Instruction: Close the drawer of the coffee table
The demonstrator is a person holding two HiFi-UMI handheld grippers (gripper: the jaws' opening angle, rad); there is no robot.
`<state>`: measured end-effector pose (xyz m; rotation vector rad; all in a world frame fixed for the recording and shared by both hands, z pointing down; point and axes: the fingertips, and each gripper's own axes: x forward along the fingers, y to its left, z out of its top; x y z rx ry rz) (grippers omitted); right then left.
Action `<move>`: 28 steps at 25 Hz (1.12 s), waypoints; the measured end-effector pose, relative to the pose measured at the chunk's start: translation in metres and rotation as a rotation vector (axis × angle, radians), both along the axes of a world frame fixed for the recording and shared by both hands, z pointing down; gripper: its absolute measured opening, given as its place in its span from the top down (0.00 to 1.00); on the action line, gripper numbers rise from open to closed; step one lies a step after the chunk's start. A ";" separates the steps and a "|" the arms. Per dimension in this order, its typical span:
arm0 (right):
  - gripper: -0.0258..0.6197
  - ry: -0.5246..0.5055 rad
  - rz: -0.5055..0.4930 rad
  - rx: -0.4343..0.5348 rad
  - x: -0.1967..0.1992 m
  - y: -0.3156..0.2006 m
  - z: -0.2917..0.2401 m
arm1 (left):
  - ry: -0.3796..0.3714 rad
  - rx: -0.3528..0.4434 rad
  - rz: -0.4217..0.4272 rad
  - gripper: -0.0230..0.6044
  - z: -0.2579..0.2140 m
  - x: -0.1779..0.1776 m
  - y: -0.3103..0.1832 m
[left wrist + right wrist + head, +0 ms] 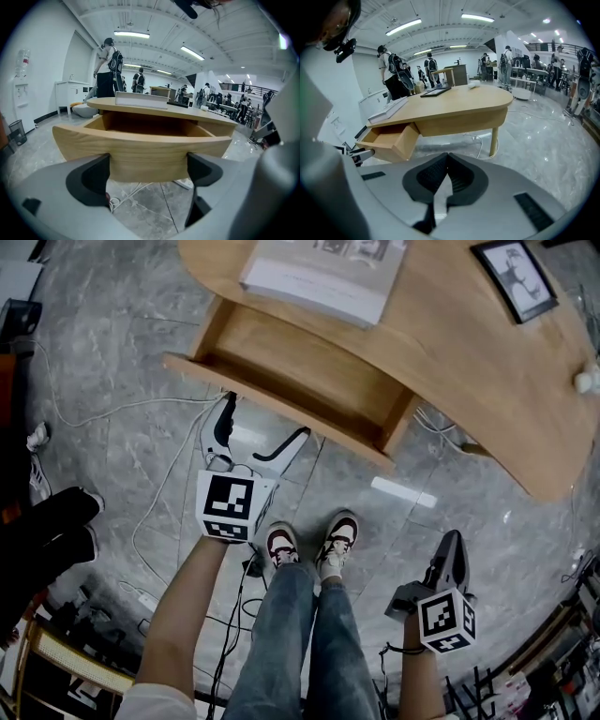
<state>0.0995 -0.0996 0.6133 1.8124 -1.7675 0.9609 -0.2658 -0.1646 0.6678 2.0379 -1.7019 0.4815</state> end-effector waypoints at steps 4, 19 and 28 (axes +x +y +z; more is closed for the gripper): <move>0.96 0.003 0.013 -0.005 0.009 -0.001 0.001 | 0.002 0.000 0.000 0.14 -0.001 0.002 -0.010; 0.96 -0.010 0.048 -0.017 0.028 -0.006 0.008 | 0.005 -0.002 0.003 0.14 0.001 0.005 -0.053; 0.96 -0.019 0.076 -0.014 0.040 -0.009 0.005 | 0.006 -0.001 0.006 0.14 0.001 0.007 -0.084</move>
